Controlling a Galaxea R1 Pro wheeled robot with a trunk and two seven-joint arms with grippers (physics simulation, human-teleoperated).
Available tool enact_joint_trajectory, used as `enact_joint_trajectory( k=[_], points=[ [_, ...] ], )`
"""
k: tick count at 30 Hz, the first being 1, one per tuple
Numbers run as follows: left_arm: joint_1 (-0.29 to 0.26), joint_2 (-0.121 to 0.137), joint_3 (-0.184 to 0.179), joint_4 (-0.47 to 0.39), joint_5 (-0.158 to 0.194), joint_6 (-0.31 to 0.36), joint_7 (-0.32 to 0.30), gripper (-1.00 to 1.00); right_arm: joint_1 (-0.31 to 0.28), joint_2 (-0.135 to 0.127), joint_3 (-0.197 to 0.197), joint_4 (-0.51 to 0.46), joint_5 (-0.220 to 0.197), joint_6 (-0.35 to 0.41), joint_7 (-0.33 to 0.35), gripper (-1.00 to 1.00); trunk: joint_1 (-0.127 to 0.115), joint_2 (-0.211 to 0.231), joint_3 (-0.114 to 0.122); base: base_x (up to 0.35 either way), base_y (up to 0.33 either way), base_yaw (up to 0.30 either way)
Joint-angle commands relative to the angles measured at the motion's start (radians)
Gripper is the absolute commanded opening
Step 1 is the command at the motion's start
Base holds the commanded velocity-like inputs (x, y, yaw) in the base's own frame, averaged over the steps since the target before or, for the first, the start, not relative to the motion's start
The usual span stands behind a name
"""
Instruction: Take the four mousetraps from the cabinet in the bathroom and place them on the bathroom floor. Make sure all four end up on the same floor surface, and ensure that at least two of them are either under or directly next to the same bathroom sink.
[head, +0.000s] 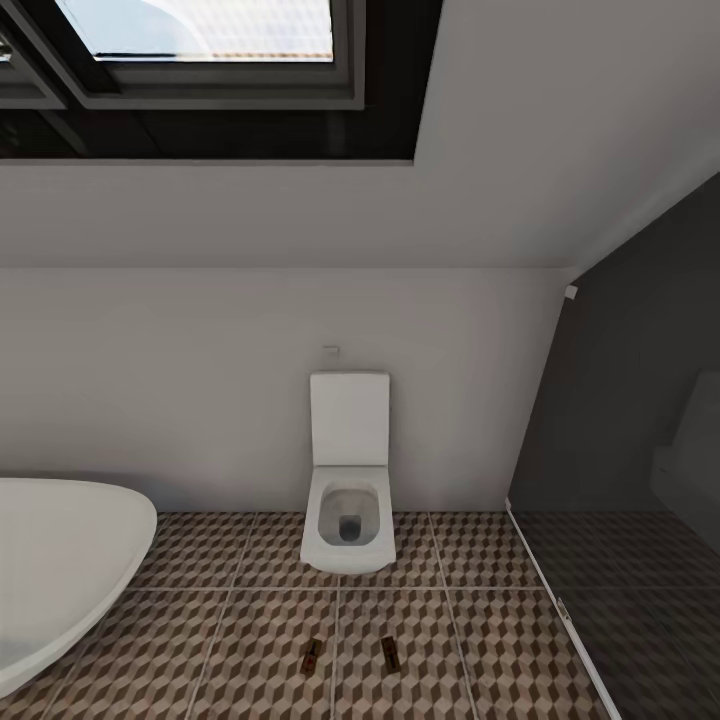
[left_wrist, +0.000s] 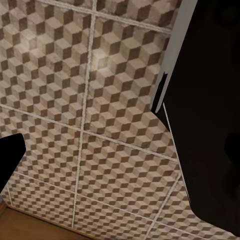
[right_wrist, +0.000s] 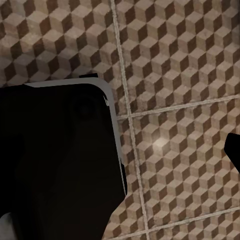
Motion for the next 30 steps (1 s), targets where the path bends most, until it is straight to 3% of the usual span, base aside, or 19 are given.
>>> enact_joint_trajectory(
  k=[1, 30],
  points=[
    [-0.001, 0.0, -0.009, 0.0, 0.007, 0.004, 0.002, 1.0, -0.001, 0.0, 0.009, 0.0, -0.007, -0.002, -0.003, 1.0, 0.001, -0.002, -0.002, 0.0, 0.0, 0.0],
    [-0.001, 0.0, -0.009, 0.0, 0.007, 0.004, 0.002, 1.0, -0.001, 0.0, 0.008, 0.0, -0.007, -0.002, -0.003, 1.0, 0.001, -0.002, -0.002, 0.0, 0.0, 0.0]
  ],
)
